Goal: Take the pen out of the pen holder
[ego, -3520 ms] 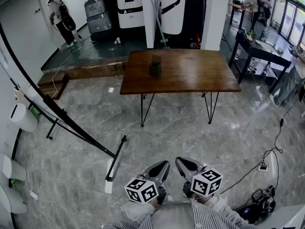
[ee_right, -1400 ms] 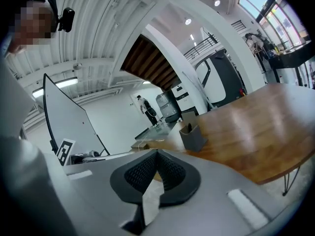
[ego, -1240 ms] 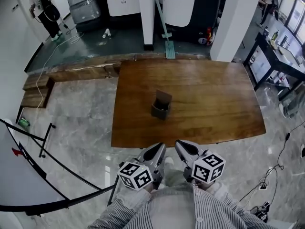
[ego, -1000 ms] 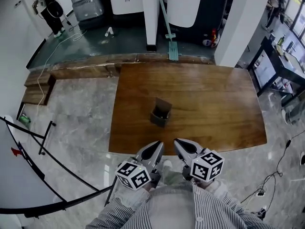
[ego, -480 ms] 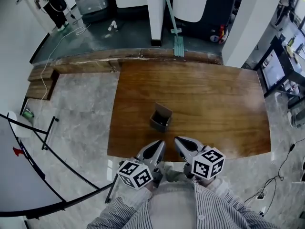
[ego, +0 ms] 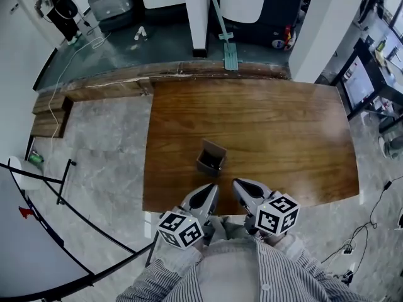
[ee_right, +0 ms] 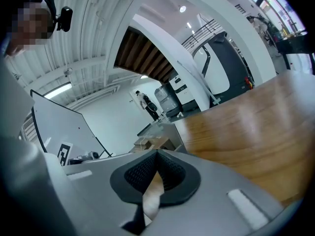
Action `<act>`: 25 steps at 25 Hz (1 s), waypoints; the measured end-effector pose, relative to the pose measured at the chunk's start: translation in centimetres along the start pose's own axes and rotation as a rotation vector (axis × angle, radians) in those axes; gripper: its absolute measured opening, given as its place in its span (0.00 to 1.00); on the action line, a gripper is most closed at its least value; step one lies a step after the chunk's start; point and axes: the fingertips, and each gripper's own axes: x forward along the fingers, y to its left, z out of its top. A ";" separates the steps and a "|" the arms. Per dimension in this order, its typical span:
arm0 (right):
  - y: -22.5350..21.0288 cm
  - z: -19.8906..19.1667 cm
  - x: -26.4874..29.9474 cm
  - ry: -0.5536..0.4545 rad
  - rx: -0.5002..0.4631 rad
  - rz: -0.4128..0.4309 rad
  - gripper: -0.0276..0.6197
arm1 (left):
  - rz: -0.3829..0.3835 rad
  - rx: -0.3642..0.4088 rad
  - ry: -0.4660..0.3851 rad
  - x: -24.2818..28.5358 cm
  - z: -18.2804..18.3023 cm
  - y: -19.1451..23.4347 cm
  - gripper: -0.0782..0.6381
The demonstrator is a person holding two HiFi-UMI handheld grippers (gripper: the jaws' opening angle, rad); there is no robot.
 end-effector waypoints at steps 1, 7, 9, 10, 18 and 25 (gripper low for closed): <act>0.0 0.1 0.1 -0.003 0.006 -0.003 0.04 | -0.002 0.012 0.013 0.1 0.1 0.1 0.12; 0.1 0.3 0.4 -0.004 0.027 -0.020 0.04 | -0.011 0.066 0.064 0.9 0.6 0.9 0.12; -0.2 0.2 0.4 -0.008 0.040 -0.028 0.04 | -0.024 0.104 0.064 1.3 0.9 0.8 0.12; -0.3 0.2 0.4 -0.010 0.048 -0.032 0.04 | -0.030 0.117 0.063 1.5 1.0 0.8 0.12; -1.5 -1.0 0.1 -0.005 0.096 -0.064 0.04 | -0.017 0.232 0.085 2.6 0.3 1.5 0.12; -2.3 -2.3 -0.4 0.004 0.149 -0.071 0.04 | 0.079 0.357 0.103 3.6 0.2 3.2 0.12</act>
